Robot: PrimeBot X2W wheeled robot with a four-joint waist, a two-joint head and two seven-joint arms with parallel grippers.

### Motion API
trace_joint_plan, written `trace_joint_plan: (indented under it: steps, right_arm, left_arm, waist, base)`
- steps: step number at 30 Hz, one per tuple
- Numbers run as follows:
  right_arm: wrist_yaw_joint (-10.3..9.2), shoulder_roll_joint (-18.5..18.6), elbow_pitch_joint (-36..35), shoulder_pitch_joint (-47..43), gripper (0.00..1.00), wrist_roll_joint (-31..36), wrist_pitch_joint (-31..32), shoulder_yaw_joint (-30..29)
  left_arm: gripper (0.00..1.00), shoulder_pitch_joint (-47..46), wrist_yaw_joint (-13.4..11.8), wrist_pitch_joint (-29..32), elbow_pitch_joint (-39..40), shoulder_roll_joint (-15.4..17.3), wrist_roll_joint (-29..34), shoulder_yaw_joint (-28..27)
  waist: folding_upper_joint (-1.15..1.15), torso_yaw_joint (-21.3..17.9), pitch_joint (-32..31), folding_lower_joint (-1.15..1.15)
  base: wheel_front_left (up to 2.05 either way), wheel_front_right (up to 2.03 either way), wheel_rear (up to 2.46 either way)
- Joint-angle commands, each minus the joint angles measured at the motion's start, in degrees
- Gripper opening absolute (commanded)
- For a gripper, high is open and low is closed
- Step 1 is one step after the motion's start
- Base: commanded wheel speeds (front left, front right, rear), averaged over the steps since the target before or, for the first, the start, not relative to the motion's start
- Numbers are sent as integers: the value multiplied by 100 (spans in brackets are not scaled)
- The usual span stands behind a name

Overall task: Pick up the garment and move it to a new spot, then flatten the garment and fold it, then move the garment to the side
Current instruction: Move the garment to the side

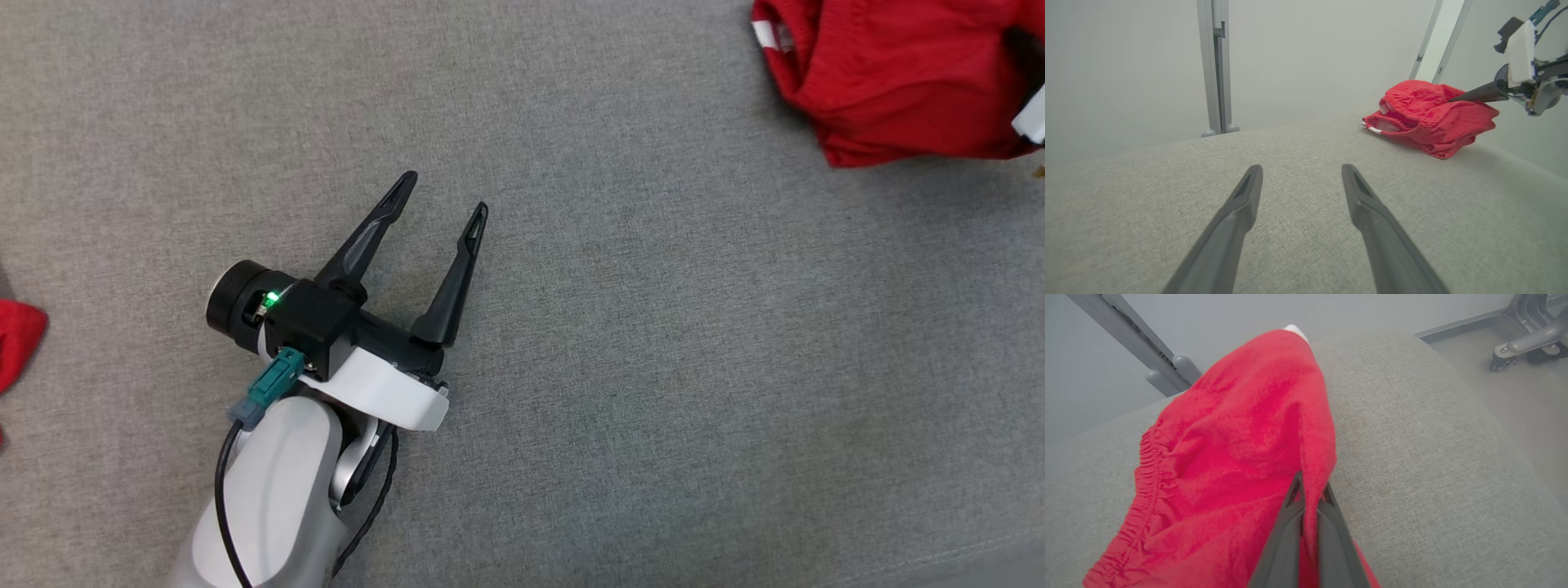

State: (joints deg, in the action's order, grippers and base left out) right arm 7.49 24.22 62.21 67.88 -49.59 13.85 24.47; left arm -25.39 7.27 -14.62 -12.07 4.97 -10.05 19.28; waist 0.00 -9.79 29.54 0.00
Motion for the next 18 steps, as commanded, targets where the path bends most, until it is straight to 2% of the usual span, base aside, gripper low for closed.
trace_joint_plan:
  steps: [1, 4, 9, 10, 11, 12, 13, 18]
  right_arm:
    - [0, 43, 105, 106, 0, -18, -70, -46]
    - [5, 128, 331, 322, 0, 258, -222, 99]
    - [2, 37, 827, 575, 0, 531, -431, 151]
    - [2, 37, 891, 591, 9, 575, -467, 156]
    - [2, 27, 948, 596, 34, 614, -495, 168]
    - [2, 14, 999, 605, 73, 642, -517, 169]
    - [2, 13, 1035, 614, 100, 678, -555, 167]
    - [2, 2, 1115, 628, 100, 866, -762, 167]
  left_arm:
    - [100, -114, 19, 20, 14, 58, 22, -7]
    - [100, -141, 16, 13, 40, 90, 23, 11]
    - [100, -172, 8, 13, 6, 113, -21, 32]
    - [100, -168, 1, 11, -6, 114, -28, 38]
    - [100, -161, -7, 9, -15, 113, -36, 40]
    - [100, -153, -12, 7, -23, 118, -50, 38]
    - [100, -143, -19, 4, -35, 121, -62, 35]
    - [100, -87, -50, -6, -73, 112, -96, 27]
  waist:
    - [0, 7, 130, 0]
    - [0, 35, 220, 0]
    - [0, 87, 258, 0]
    - [0, 97, 249, 0]
    - [0, 107, 235, 0]
    - [0, 115, 216, 0]
    - [0, 121, 195, 0]
    - [0, 113, 77, 0]
  base:
    - [0, 0, 0]
    - [0, 0, 0]
    - [0, 0, 0]
    - [0, 0, 0]
    - [0, 0, 0]
    - [0, 0, 0]
    - [0, 0, 0]
    - [0, 0, 0]
